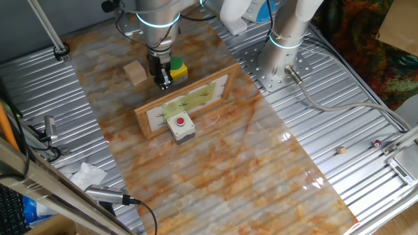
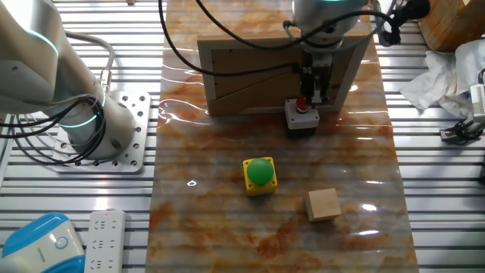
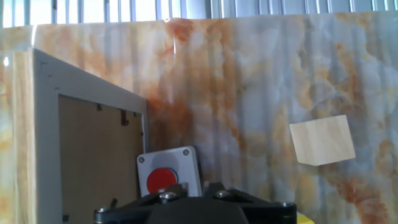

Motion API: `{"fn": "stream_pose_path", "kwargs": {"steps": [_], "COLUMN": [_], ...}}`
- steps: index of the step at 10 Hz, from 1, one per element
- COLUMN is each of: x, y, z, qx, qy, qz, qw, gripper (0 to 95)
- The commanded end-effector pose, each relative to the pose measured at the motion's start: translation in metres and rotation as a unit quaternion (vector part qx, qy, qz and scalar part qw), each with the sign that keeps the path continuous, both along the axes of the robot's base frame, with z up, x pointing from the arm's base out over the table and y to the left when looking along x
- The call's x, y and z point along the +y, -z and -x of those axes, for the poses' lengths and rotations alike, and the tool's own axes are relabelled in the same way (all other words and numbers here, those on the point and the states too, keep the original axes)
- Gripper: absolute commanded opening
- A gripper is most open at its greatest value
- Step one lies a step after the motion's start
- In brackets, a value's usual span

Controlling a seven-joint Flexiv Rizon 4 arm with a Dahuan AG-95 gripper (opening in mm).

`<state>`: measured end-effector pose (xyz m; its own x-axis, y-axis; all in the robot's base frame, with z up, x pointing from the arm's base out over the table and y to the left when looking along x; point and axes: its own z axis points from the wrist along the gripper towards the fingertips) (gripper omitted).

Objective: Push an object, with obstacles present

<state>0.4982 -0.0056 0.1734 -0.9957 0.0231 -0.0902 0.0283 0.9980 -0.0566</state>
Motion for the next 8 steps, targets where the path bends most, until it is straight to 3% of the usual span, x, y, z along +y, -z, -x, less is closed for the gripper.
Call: {"fn": "stream_pose_path", "kwargs": {"steps": [1, 8], "x": [-0.002, -0.025], "y": [-0.001, 0.002], "z": [0.001, 0.008], "qx": [0.002, 0.004], "qy": [-0.001, -0.012], "qz": [0.001, -0.016], "qw": [1.0000, 0.9998], "gripper": [0.0, 0.0]}}
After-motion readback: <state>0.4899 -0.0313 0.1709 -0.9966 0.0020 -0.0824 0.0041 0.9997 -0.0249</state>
